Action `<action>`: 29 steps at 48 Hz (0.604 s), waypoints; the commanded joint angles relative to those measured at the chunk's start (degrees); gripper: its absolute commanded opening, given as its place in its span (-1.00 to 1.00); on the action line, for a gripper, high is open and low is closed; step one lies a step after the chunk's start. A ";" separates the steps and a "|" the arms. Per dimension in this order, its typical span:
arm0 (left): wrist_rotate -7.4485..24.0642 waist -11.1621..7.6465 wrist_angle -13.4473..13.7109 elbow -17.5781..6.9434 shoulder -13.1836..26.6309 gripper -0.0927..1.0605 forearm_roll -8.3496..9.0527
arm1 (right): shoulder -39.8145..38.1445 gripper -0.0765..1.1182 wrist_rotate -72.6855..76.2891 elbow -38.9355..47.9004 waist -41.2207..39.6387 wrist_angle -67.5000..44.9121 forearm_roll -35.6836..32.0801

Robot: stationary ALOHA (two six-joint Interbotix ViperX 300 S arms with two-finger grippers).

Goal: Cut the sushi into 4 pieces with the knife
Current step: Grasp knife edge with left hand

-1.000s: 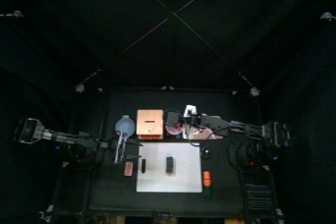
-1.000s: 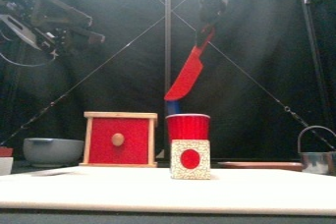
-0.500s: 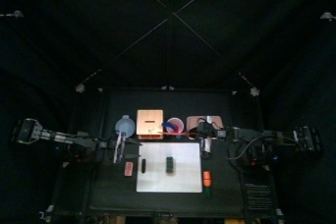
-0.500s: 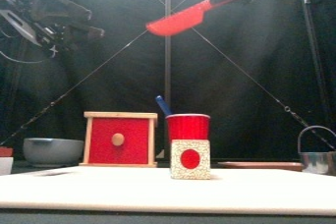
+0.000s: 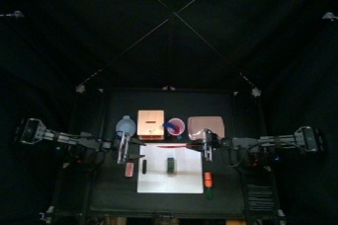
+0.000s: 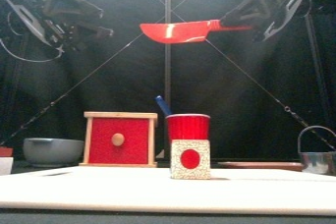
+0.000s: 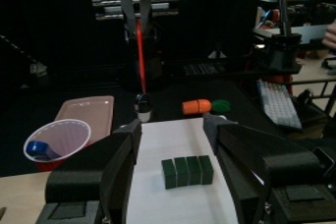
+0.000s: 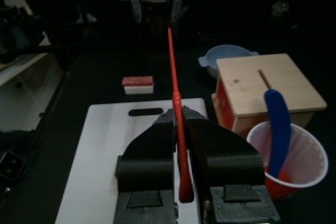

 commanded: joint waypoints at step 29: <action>0.70 -0.79 -5.62 -13.10 21.53 0.67 -0.70 | 5.10 -0.64 -0.18 -2.20 1.32 -1.14 -0.35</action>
